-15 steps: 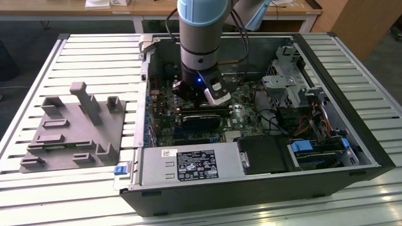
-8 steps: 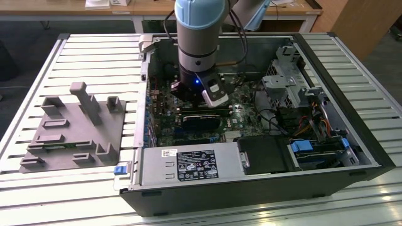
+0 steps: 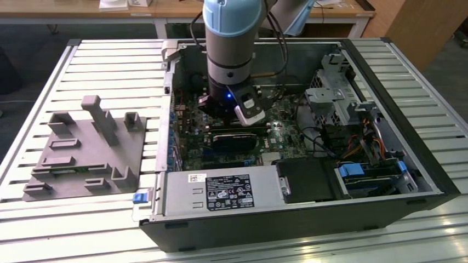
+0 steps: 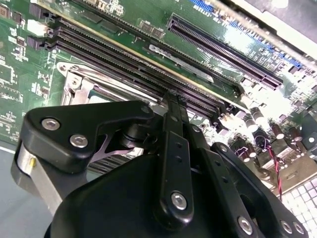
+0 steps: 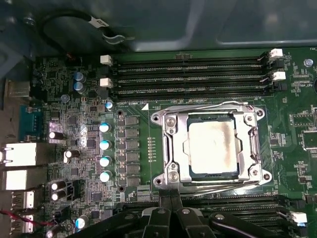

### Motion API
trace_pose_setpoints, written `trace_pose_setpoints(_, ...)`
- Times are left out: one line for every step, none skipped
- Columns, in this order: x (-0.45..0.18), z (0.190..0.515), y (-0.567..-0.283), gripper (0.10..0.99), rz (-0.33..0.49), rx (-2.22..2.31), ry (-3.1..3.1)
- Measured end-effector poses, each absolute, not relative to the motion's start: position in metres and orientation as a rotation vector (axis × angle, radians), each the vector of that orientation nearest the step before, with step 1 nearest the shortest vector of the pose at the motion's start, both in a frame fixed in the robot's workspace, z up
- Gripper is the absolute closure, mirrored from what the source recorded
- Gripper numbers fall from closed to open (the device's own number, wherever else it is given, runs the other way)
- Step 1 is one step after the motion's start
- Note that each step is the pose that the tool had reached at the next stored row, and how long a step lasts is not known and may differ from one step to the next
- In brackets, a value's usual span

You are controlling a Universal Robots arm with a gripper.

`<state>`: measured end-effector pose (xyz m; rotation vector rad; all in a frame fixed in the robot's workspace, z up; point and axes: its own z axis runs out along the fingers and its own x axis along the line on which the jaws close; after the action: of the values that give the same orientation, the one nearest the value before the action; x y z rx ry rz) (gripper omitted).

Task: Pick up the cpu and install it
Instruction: 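Install the second cpu locking lever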

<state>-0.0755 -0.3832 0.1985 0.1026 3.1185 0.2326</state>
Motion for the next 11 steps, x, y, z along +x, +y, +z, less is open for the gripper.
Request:
trace_pose_setpoints(-0.0756,0.1983,-0.3832,0.98,0.236,0.103,3.118)
trace_pose_setpoints(-0.0759,0.1981,-0.3832,0.98,0.239,0.103,3.118)
trace_pose_setpoints(-0.0761,0.1979,-0.3832,0.98,0.243,0.103,3.118)
trace_pose_setpoints(-0.0763,0.1978,-0.3832,0.98,0.247,0.103,3.118)
trace_pose_setpoints(-0.0766,0.1977,-0.3832,0.98,0.251,0.103,3.118)
trace_pose_setpoints(-0.0768,0.1976,-0.3832,0.98,0.255,0.103,3.117)
trace_pose_setpoints(-0.0771,0.1974,-0.3832,0.98,0.26,0.103,3.117)
trace_pose_setpoints(-0.0775,0.1972,-0.3832,0.98,0.265,0.103,3.117)
trace_pose_setpoints(-0.0778,0.1969,-0.3831,0.98,0.27,0.103,3.116)
trace_pose_setpoints(-0.0781,0.1968,-0.3831,0.98,0.274,0.103,3.116)
trace_pose_setpoints(-0.0785,0.1966,-0.3831,0.98,0.278,0.103,3.116)
